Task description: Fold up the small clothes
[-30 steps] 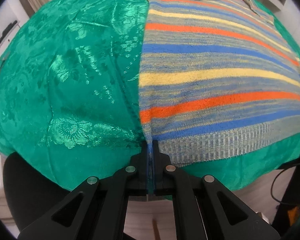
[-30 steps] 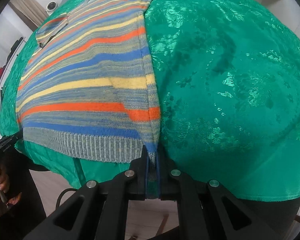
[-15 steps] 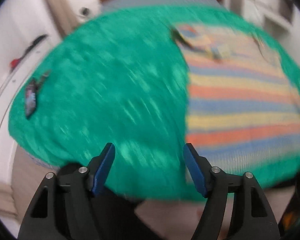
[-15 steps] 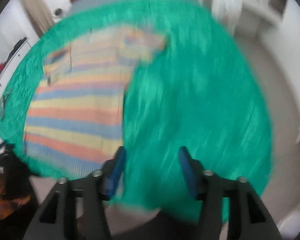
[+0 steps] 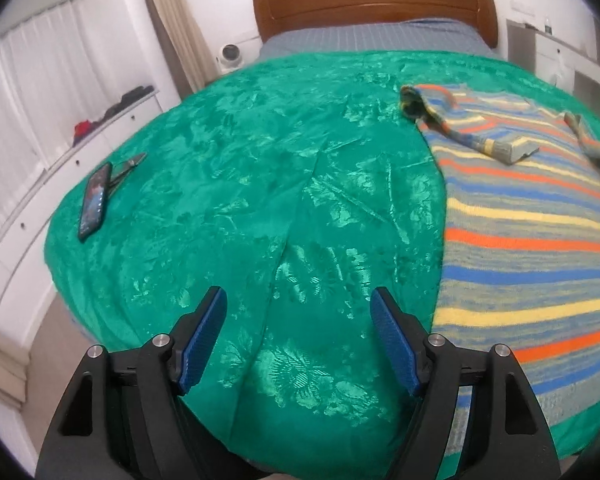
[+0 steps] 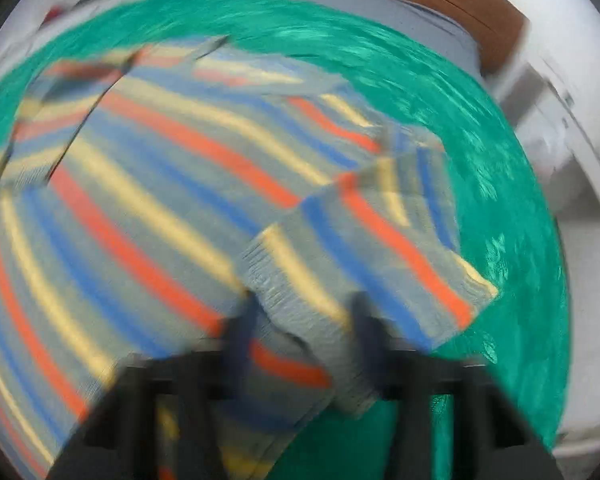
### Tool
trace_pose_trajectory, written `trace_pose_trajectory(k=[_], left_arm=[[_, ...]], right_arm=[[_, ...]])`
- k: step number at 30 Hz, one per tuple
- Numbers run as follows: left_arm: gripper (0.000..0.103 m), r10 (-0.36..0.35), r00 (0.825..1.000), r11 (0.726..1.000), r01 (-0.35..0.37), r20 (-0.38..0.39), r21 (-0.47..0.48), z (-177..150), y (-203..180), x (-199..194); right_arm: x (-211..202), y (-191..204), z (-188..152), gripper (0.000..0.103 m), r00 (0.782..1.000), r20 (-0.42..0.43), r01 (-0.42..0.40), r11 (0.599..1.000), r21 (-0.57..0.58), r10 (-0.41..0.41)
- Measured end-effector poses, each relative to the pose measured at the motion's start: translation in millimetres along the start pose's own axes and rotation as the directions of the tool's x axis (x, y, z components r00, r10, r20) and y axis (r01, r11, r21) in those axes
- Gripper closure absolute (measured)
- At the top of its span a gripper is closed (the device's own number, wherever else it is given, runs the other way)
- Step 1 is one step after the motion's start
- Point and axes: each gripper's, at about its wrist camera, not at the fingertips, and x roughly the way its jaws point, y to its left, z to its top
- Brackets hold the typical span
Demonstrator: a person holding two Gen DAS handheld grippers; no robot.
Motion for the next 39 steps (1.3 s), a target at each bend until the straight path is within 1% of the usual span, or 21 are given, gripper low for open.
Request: trace_pose_trajectory(k=[2,4,6,9,10,14,15,18,19,21,25,28,29,30,31,32,33,34,36,38,39], left_arm=[[0.026,-0.011,1.0,1.0,0.011,-0.019,0.0,-1,-3,4],[0.026,-0.023,0.999,1.0,0.023,-0.036,-0.016,-1,-2,8],[0.026,-0.031,0.998,0.999,0.029,-0.052,-0.033,-2,0,11],[0.026,-0.043,0.996,0.997,0.039,-0.073,-0.063,-3,3,15],[0.026,-0.044,0.996,0.997,0.039,-0.077,-0.069,-4,4,15],[0.026,-0.038,0.995,0.996,0.03,-0.095,-0.08,-6,6,18],[0.026,-0.033,0.995,0.996,0.025,-0.097,-0.081,-6,6,18],[0.026,-0.023,0.994,0.996,0.014,-0.103,-0.089,-7,9,17],[0.026,-0.024,0.994,0.996,0.015,-0.104,-0.093,-7,10,17],[0.026,-0.029,0.993,0.995,0.018,-0.11,-0.096,-8,10,19],[0.026,-0.023,0.993,0.998,0.015,-0.114,-0.068,-9,4,19],[0.026,-0.024,0.994,0.999,0.02,-0.105,-0.045,-9,1,17],[0.026,-0.025,0.995,0.999,0.021,-0.101,-0.037,-10,0,15],[0.026,-0.025,0.994,0.999,0.021,-0.102,-0.034,-10,-1,14],[0.024,-0.026,0.995,0.999,0.023,-0.101,-0.03,-10,-2,13],[0.022,-0.027,0.995,0.999,0.025,-0.1,-0.027,-9,-2,12],[0.022,-0.028,0.995,0.999,0.026,-0.099,-0.024,-9,-3,11],[0.022,-0.028,0.995,0.999,0.026,-0.097,-0.019,-8,-4,10],[0.022,-0.03,0.995,1.0,0.03,-0.094,0.0,-4,-7,4],[0.022,-0.048,0.996,0.999,0.05,-0.082,0.021,5,-10,-5],[0.022,-0.061,0.995,0.998,0.064,-0.073,0.031,12,-11,-10]], right_arm=[[-21,-34,-4,0.097,0.997,0.068,0.018,0.994,0.103,-0.025],[-43,-81,-14,0.097,0.992,0.092,0.067,0.974,0.216,-0.088],[-59,-141,-35,0.097,0.987,0.074,0.106,0.929,0.356,-0.14],[-73,-196,-65,0.097,0.981,0.016,0.162,0.872,0.462,-0.191],[-75,-205,-74,0.097,0.981,0.002,0.171,0.861,0.479,-0.196],[-65,-223,-102,0.098,0.99,-0.041,0.134,0.811,0.57,-0.135],[-63,-227,-108,0.098,0.991,-0.042,0.125,0.787,0.604,-0.125],[-62,-244,-135,0.098,0.995,-0.033,0.087,0.693,0.715,-0.091],[-58,-246,-141,0.098,0.996,-0.046,0.089,0.675,0.733,-0.082],[-51,-245,-152,0.098,0.996,-0.068,0.09,0.657,0.749,-0.059],[-47,-242,-159,0.098,0.996,-0.069,0.085,0.657,0.749,-0.049],[-46,-246,-158,0.095,0.999,-0.049,0.04,0.655,0.755,-0.004],[-51,-246,-158,0.086,0.999,-0.045,0.039,0.661,0.749,-0.007],[-56,-248,-158,0.073,0.998,-0.052,0.058,0.666,0.743,-0.029],[-65,-246,-155,0.068,0.996,-0.055,0.088,0.676,0.731,-0.069],[-77,-242,-152,0.066,0.993,-0.043,0.107,0.698,0.708,-0.109],[-81,-237,-146,0.066,0.992,-0.028,0.109,0.718,0.688,-0.123],[-87,-230,-140,0.066,0.992,-0.005,0.097,0.749,0.656,-0.124],[-91,-215,-129,0.066,0.996,0.041,0.036,0.798,0.602,-0.076],[-82,-199,-123,0.066,0.997,0.076,-0.05,0.822,0.567,0.008],[-72,-192,-124,0.066,0.997,0.072,-0.075,0.827,0.557,0.042]])
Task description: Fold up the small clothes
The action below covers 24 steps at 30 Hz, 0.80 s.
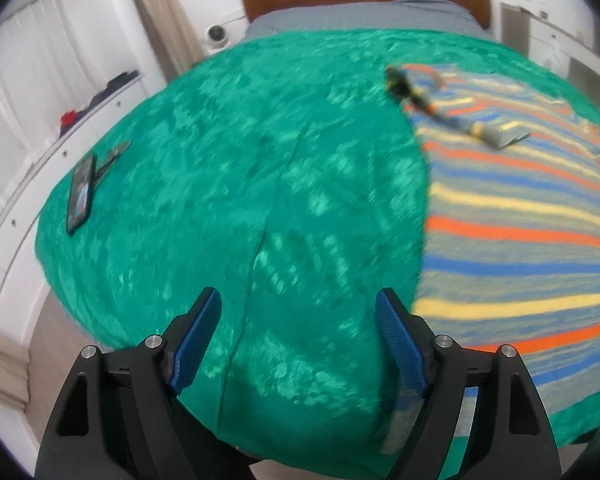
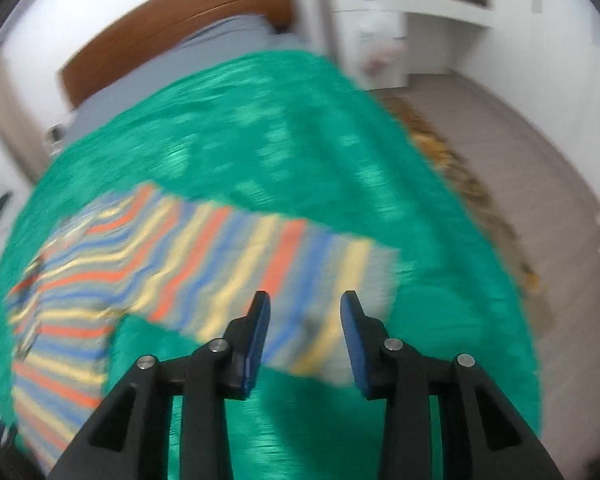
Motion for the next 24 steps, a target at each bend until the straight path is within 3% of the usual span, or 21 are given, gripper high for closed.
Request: trace_pose_trajectory(k=[3,6,8,9,11,13,15,18,22,23,24], left_arm=[[0.021,-0.054,0.997,0.997,0.051,0.062,0.053,33,-8,-20],[0.01,-0.142,0.979,0.983,0.121,0.149,0.14,80,-28,-40],[0.009,-0.218,0.962,0.953,0.174,0.164,0.247,106,-53,-42],[0.009,-0.263,0.952,0.924,0.201,0.159,0.324,118,-73,-39],[0.009,-0.328,0.938,0.847,0.238,0.114,0.476,135,-117,-22],[0.014,-0.344,0.938,0.775,0.255,0.047,0.579,137,-154,3],[0.022,-0.322,0.947,0.73,0.258,-0.014,0.633,136,-173,31],[0.033,-0.26,0.959,0.699,0.269,-0.115,0.662,130,-181,76],[0.037,-0.283,0.943,0.705,0.329,-0.177,0.628,130,-171,94],[0.041,-0.292,0.936,0.702,0.35,-0.197,0.62,129,-172,95],[0.059,-0.307,0.923,0.696,0.383,-0.231,0.607,129,-174,97]], right_arm=[[29,-4,-17,0.066,0.997,-0.079,0.028,1.0,0.005,-0.027],[17,-9,-27,0.067,0.996,-0.033,0.08,0.997,0.0,-0.08],[-1,-5,-34,0.066,0.993,-0.004,0.115,0.993,-0.018,-0.115],[-14,-3,-41,0.063,0.994,0.02,0.108,0.994,-0.026,-0.108],[-35,-1,-53,0.058,0.995,0.053,0.082,0.996,-0.022,-0.08],[-51,2,-69,0.054,0.996,0.072,0.057,0.998,-0.016,-0.056],[-64,3,-90,0.054,0.996,0.079,0.043,0.999,-0.013,-0.042],[-78,6,-120,0.054,0.996,0.085,0.024,1.0,-0.004,-0.024],[-89,11,-152,0.054,0.994,0.104,0.022,0.999,0.025,-0.024],[-91,12,-158,0.054,0.994,0.109,0.024,0.999,0.033,-0.028],[-91,13,-163,0.054,0.993,0.116,0.027,0.999,0.043,-0.031]])
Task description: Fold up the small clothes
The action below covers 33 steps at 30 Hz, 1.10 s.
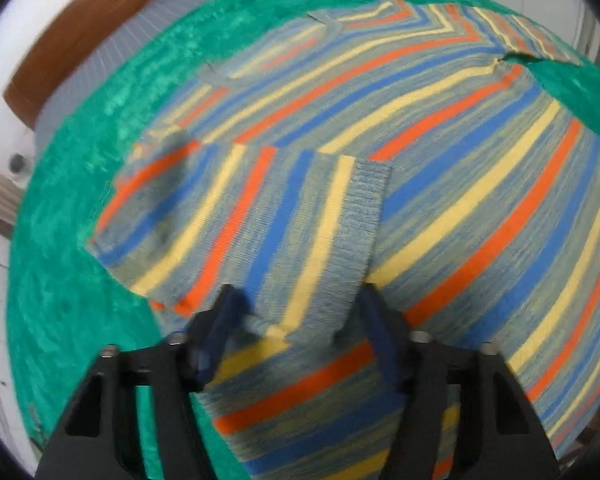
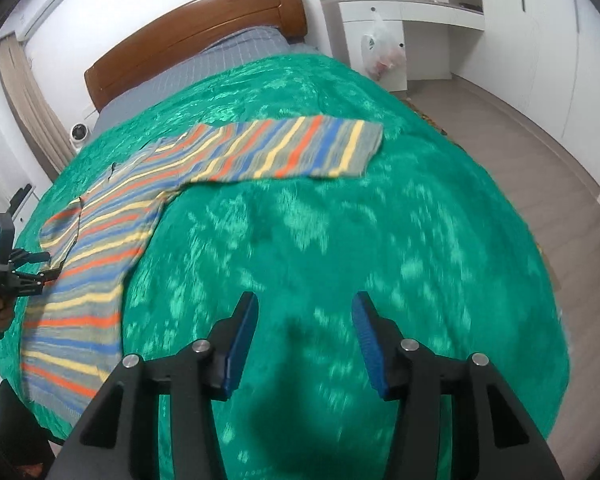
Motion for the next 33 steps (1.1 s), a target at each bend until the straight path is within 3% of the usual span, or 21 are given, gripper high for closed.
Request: trace_pose_trajectory(k=[1,2,4,6,8,11,14,18,22,29,31,33], left_arm=[[0.083,-0.021,1.0,1.0,0.021,-0.012,-0.008,1,-1,2],[0.095,-0.01,1.0,1.0,0.009,-0.015,-0.019,3,-2,2],[0.099,-0.04,0.999,0.994,0.041,0.005,-0.103,7,10,-5],[0.099,-0.09,0.991,0.954,0.115,0.101,-0.276,6,46,-28],[0.099,-0.082,0.977,0.879,0.164,0.196,-0.448,-5,91,-52],[0.099,0.023,0.968,0.706,0.161,0.25,-0.69,-35,173,-72],[0.099,0.172,0.975,0.546,0.025,0.141,-0.837,-80,228,-72],[0.1,0.21,0.978,0.394,-0.079,0.007,-0.916,-126,254,-49],[0.1,0.163,0.986,0.315,-0.093,-0.043,-0.945,-146,257,-18],[0.1,0.117,0.993,0.22,-0.059,-0.033,-0.974,-173,258,4],[0.1,0.112,0.993,0.222,-0.049,-0.025,-0.974,-175,260,6],[0.1,0.114,0.993,0.242,-0.049,-0.022,-0.969,-175,259,7]], right_arm=[[-2,1,-3,0.054,1.0,0.008,0.002,1.0,0.011,-0.002],[-3,2,-5,0.054,1.0,0.015,0.005,1.0,0.018,-0.005],[-9,5,-7,0.054,0.999,0.041,0.012,1.0,0.017,-0.013],[-17,10,-8,0.054,0.997,0.07,0.025,1.0,-0.007,-0.025],[-21,15,-10,0.052,0.996,0.084,0.043,0.998,-0.037,-0.04],[-20,20,-14,0.051,0.995,0.086,0.05,0.997,-0.061,-0.044],[-16,23,-15,0.051,0.996,0.08,0.056,0.996,-0.069,-0.05],[-12,24,-16,0.051,0.997,0.065,0.056,0.996,-0.067,-0.052],[-6,23,-15,0.051,0.997,0.04,0.061,0.996,-0.067,-0.059],[-1,20,-16,0.051,0.996,0.022,0.093,0.994,-0.05,-0.092],[0,20,-15,0.051,0.995,0.017,0.102,0.993,-0.05,-0.102],[2,21,-16,0.051,0.994,0.01,0.11,0.992,-0.054,-0.11]])
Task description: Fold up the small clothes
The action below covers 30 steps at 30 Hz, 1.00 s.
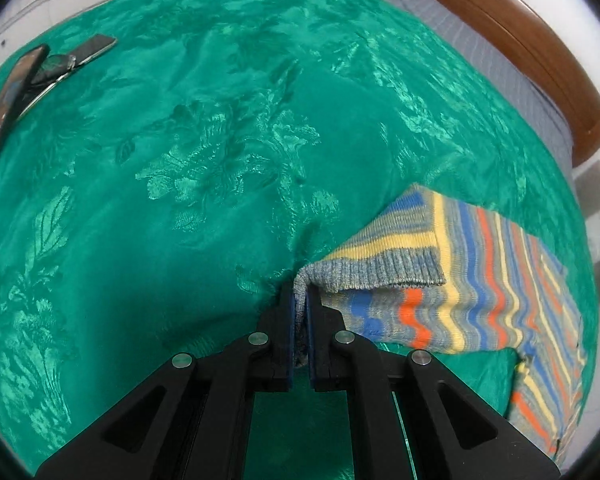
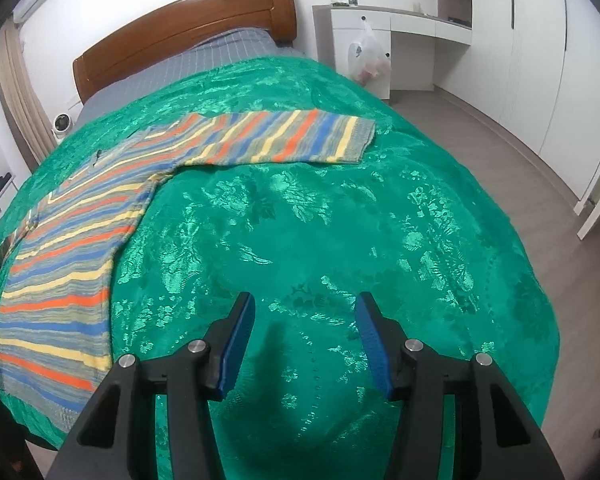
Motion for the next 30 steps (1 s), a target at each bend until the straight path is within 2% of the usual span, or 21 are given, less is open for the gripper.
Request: trace_pose_trajectory(k=[11,20,23,25,28,30], left_arm=[[0.099,-0.019,1.0,0.999,0.018,0.008,0.028,-3,6,1],[0.09,-0.025,1.0,0.996,0.024,0.007,0.081,-5,10,-10],[0.083,-0.026,1.0,0.995,0.025,0.004,0.092,-7,17,-16],[0.068,-0.017,1.0,0.996,0.016,0.005,0.089,-7,25,-23],[0.049,0.045,0.998,0.996,-0.048,0.041,0.075,-4,41,-40],[0.049,0.051,0.996,0.997,-0.055,0.075,0.059,0,50,-53]], right_arm=[[3,3,-1,0.051,1.0,-0.012,0.018,1.0,-0.016,-0.018],[4,3,-2,0.051,1.0,-0.014,0.017,1.0,-0.018,-0.017],[4,4,-2,0.051,1.0,-0.016,0.016,1.0,-0.021,-0.017],[4,4,-3,0.051,1.0,-0.016,0.015,1.0,-0.024,-0.016],[4,5,-3,0.051,1.0,-0.015,0.015,1.0,-0.025,-0.015],[4,5,-3,0.05,1.0,-0.017,0.016,1.0,-0.026,-0.017]])
